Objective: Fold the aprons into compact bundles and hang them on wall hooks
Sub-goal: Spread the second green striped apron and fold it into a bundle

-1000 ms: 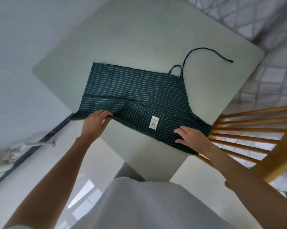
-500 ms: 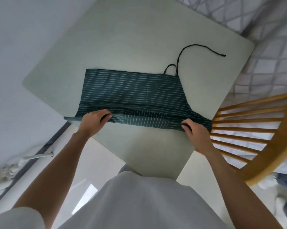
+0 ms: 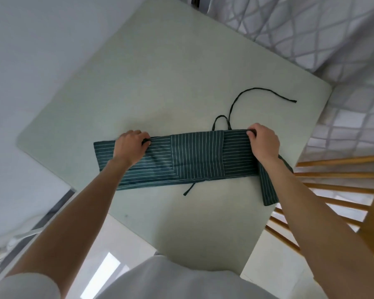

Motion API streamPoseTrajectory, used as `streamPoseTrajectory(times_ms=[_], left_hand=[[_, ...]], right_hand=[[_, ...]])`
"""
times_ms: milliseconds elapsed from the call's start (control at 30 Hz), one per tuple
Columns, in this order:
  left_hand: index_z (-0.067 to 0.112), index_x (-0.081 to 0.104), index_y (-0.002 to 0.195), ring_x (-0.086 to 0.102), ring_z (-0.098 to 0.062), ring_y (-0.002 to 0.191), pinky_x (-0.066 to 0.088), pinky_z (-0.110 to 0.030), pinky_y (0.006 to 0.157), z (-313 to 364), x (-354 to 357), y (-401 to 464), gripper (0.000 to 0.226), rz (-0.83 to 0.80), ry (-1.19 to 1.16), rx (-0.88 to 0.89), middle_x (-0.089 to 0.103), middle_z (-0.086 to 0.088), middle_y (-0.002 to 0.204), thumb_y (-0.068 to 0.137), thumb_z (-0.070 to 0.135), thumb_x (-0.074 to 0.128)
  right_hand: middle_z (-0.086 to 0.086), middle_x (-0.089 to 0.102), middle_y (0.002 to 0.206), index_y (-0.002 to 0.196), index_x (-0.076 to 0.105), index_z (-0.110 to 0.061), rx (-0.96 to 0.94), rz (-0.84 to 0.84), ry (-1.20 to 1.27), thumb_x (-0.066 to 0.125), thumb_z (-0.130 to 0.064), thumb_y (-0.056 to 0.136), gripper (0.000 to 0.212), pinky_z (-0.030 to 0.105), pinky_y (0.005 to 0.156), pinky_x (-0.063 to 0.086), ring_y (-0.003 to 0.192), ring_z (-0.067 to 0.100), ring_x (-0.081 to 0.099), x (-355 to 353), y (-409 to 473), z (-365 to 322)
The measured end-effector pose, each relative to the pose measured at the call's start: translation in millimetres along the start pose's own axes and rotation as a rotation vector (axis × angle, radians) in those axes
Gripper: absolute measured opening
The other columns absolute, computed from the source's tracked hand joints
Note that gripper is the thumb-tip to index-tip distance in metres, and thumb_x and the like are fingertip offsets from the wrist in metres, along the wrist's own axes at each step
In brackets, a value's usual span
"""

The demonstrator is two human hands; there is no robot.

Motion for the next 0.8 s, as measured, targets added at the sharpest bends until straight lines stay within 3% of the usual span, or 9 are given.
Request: streamPoseTrajectory(times_ms=[200,400,533,600,667,733,800], left_hand=[[0.018,0.065,0.111,0.06,-0.023,0.094,0.047,-0.034,0.08,-7.4,21.2,19.8,0.024,-0.026,-0.058,-0.042,0.066,-0.002,0.106,0.095,0.028,0.05],[0.013,0.068,0.103,0.057,-0.022,0.096,0.048,-0.035,0.078,-14.2,31.4,17.4,0.022,-0.022,-0.093,-0.128,0.063,-0.001,0.111,0.088,0.027,0.059],[0.014,0.063,0.11,0.054,-0.025,0.105,0.041,-0.039,0.091,-13.3,32.9,16.1,0.024,-0.001,-0.05,-0.131,0.06,-0.004,0.116,0.089,0.024,0.058],[0.017,0.058,0.115,0.049,-0.026,0.113,0.032,-0.043,0.099,-6.1,28.4,12.8,0.029,0.086,-0.002,-0.095,0.057,-0.004,0.122,0.086,0.019,0.059],[0.017,0.059,0.114,0.051,-0.027,0.113,0.033,-0.044,0.1,21.3,24.8,10.6,0.028,0.174,-0.052,0.017,0.059,-0.004,0.12,0.086,0.015,0.058],[0.018,0.062,0.111,0.055,-0.024,0.11,0.037,-0.042,0.098,69.1,29.5,8.6,0.023,0.168,-0.158,0.199,0.062,-0.002,0.115,0.089,0.017,0.057],[0.02,0.06,0.116,0.053,-0.023,0.113,0.037,-0.041,0.099,121.9,40.6,5.1,0.027,0.081,-0.207,0.359,0.061,0.0,0.118,0.09,0.026,0.057]], right_hand=[[0.012,0.067,0.099,0.103,0.065,-0.011,0.057,-0.136,-0.109,0.049,-0.022,0.096,0.021,0.034,0.071,0.044,0.088,0.029,0.06,34.6,33.2,6.5],[0.013,0.064,0.097,0.097,0.065,-0.01,0.014,-0.101,-0.171,0.057,-0.026,0.092,0.018,0.039,0.073,0.046,0.087,0.03,0.058,45.3,40.5,1.5],[0.013,0.059,0.112,0.114,0.055,-0.012,-0.007,-0.109,-0.085,0.059,-0.028,0.09,0.029,0.042,0.086,0.043,0.101,0.029,0.054,45.3,30.3,2.2],[0.012,0.054,0.12,0.121,0.05,-0.014,-0.022,-0.049,0.032,0.063,-0.028,0.088,0.038,0.041,0.093,0.039,0.108,0.027,0.051,34.9,9.6,0.7],[0.012,0.055,0.112,0.112,0.053,-0.011,-0.02,0.084,0.042,0.066,-0.028,0.084,0.035,0.039,0.089,0.039,0.103,0.029,0.05,17.6,-24.6,6.6],[0.013,0.055,0.101,0.1,0.054,-0.008,0.074,0.181,-0.024,0.071,-0.031,0.079,0.035,0.039,0.081,0.039,0.095,0.031,0.05,9.4,-66.7,26.7],[0.015,0.054,0.1,0.097,0.054,-0.007,0.23,0.147,-0.082,0.076,-0.036,0.073,0.043,0.041,0.079,0.04,0.092,0.034,0.049,17.0,-104.0,51.5]])
Point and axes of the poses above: each hand's wrist, its own y-axis towards the middle knuckle, its own x-axis out of the palm, z = x × y, the point moved 6 cm from there along y, towards the middle knuckle
